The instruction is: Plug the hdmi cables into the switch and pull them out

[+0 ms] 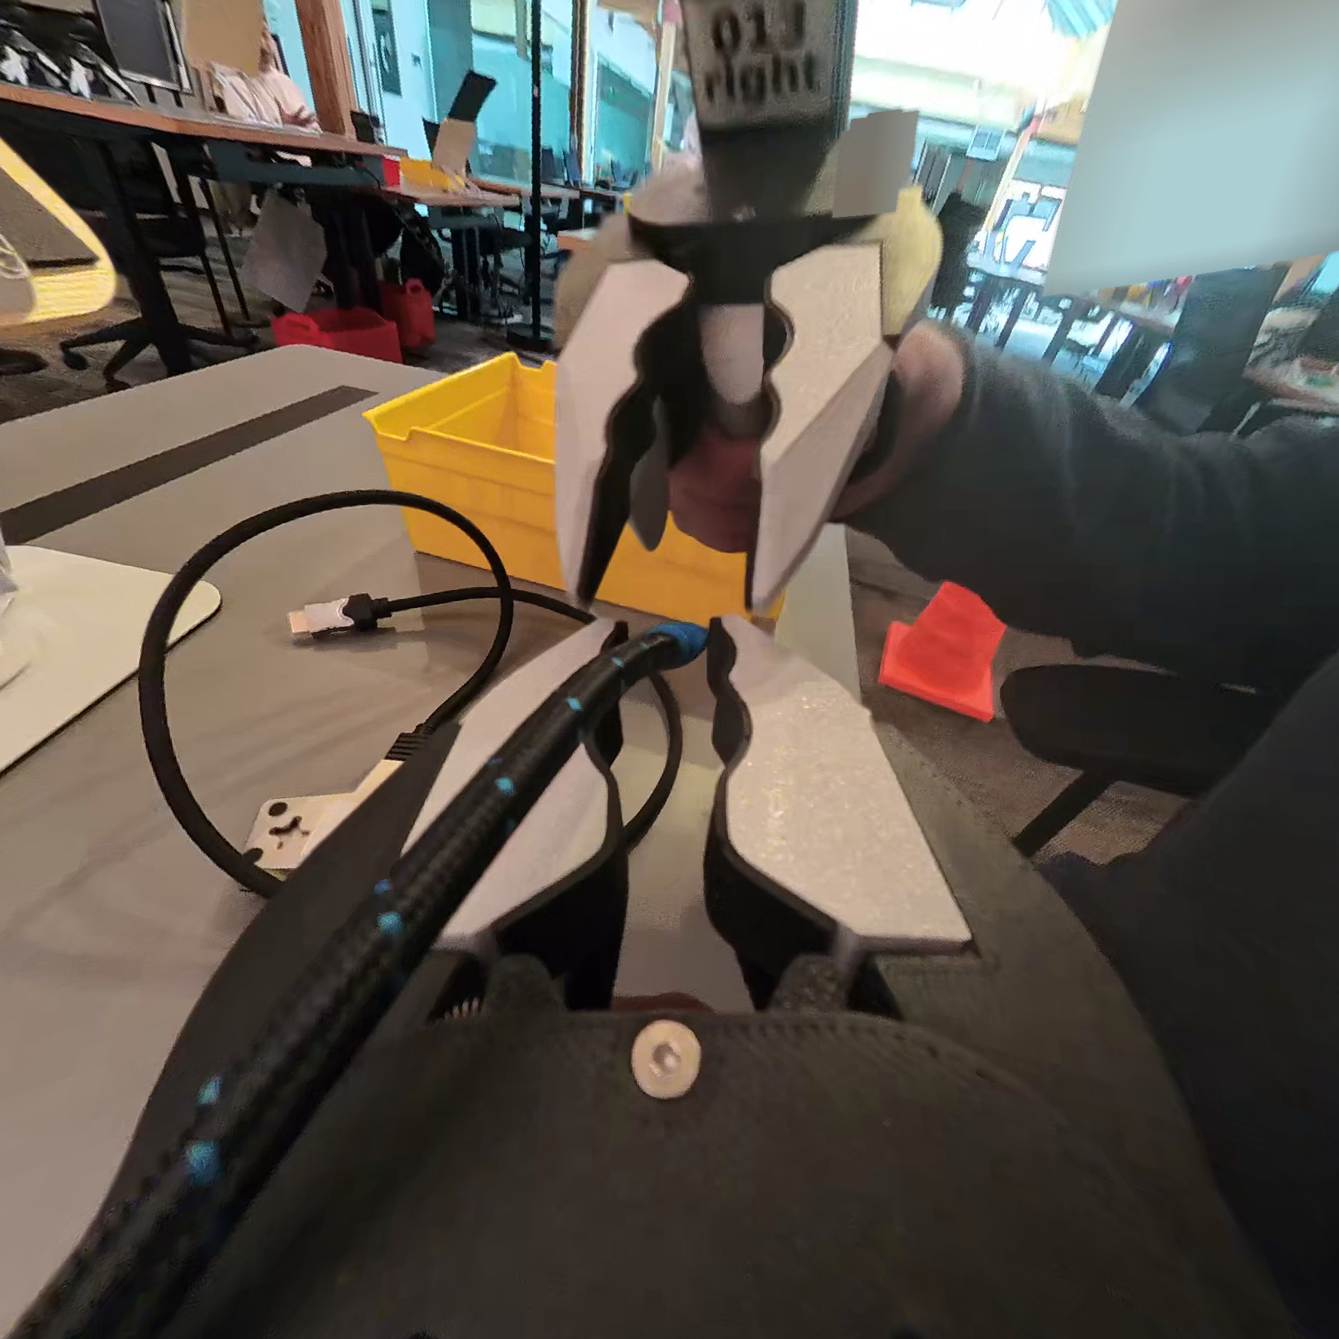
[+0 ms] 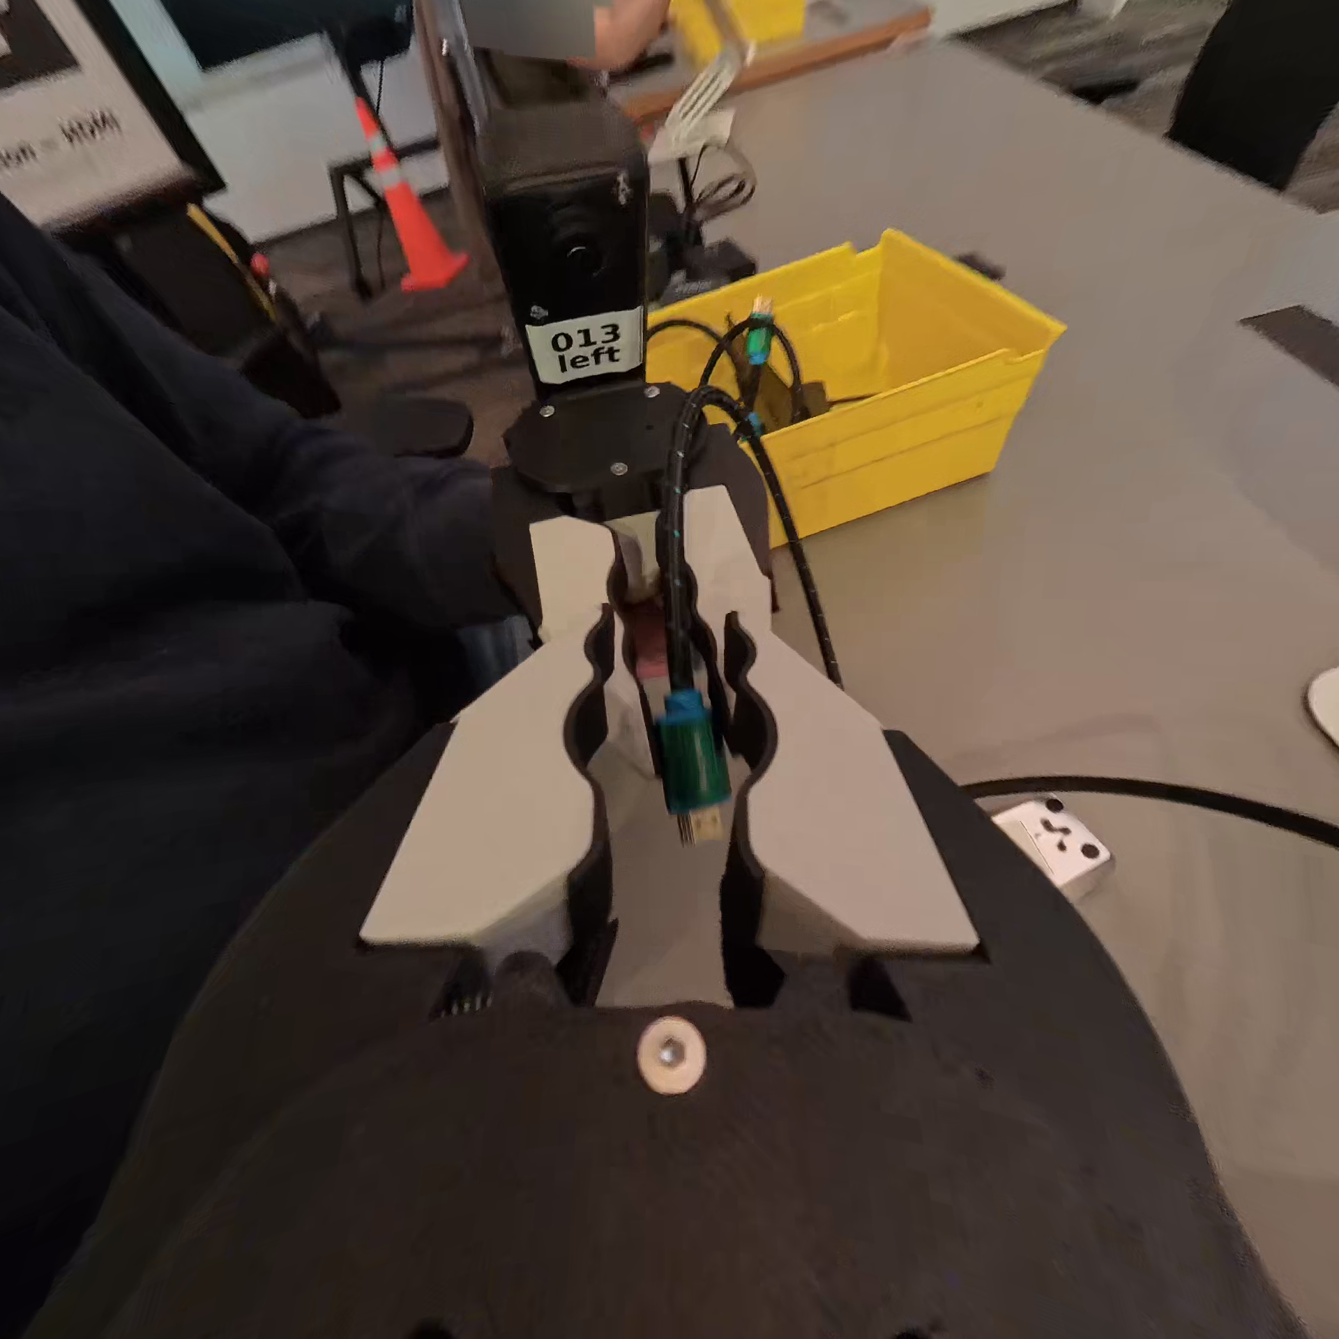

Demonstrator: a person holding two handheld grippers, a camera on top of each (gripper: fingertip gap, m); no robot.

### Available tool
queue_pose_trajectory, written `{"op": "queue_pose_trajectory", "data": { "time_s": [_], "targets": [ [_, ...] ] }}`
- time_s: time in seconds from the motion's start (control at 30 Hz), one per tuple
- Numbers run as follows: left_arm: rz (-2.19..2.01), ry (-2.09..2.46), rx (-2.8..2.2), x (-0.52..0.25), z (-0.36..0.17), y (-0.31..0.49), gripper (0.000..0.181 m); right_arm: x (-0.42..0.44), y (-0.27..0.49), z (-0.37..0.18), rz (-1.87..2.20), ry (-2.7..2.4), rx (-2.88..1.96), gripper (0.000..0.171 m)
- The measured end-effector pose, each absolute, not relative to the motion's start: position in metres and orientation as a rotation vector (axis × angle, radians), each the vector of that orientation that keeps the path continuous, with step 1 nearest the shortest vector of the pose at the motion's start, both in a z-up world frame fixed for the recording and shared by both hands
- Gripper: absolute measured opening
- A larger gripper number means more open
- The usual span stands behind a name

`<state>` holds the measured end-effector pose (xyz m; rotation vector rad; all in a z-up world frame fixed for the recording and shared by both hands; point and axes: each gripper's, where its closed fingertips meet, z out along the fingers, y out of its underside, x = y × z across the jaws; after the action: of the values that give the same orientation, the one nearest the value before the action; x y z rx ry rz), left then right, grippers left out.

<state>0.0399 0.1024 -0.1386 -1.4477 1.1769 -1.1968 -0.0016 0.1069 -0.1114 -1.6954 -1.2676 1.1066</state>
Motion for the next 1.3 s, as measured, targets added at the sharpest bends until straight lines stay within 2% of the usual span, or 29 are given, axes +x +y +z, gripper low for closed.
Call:
{"op": "queue_pose_trajectory", "data": {
  "time_s": [0.07, 0.13, 0.33, 0.57, 0.73, 0.83, 1.03, 1.3],
  "targets": [
    [-1.169, 1.210, -1.457, 0.044, -0.141, 0.102, 0.021, -0.015, 0.108, -0.119, 1.097, -1.344, -1.740, 0.024],
    [-1.116, 1.253, -1.473, 0.046, -0.148, 0.102, 0.019, -0.022, 0.109, -0.121, 1.122, -1.387, -1.765, 0.004],
    [-1.130, 1.214, -1.499, 0.041, -0.149, 0.109, 0.021, -0.029, 0.114, -0.122, 1.076, -1.385, -1.784, 0.003],
    [-1.213, 1.195, -1.552, 0.046, -0.153, 0.108, 0.021, -0.027, 0.112, -0.128, 0.832, -1.461, -1.800, 0.004],
    [-1.239, 1.169, -1.546, 0.048, -0.152, 0.107, 0.020, -0.028, 0.112, -0.128, 0.893, -1.388, -1.813, 0.004],
    [-1.194, 1.175, -1.537, 0.046, -0.154, 0.109, 0.020, -0.030, 0.112, -0.126, 0.977, -1.312, -1.812, 0.006],
    [-1.218, 1.084, -1.450, 0.031, -0.133, 0.119, 0.022, 0.007, 0.126, -0.105, 1.067, -1.051, -1.806, 0.031],
    [-1.353, 1.020, -1.314, 0.019, -0.104, 0.114, 0.021, 0.025, 0.108, -0.114, 1.248, -0.973, -1.688, 0.036]
  ]
}}
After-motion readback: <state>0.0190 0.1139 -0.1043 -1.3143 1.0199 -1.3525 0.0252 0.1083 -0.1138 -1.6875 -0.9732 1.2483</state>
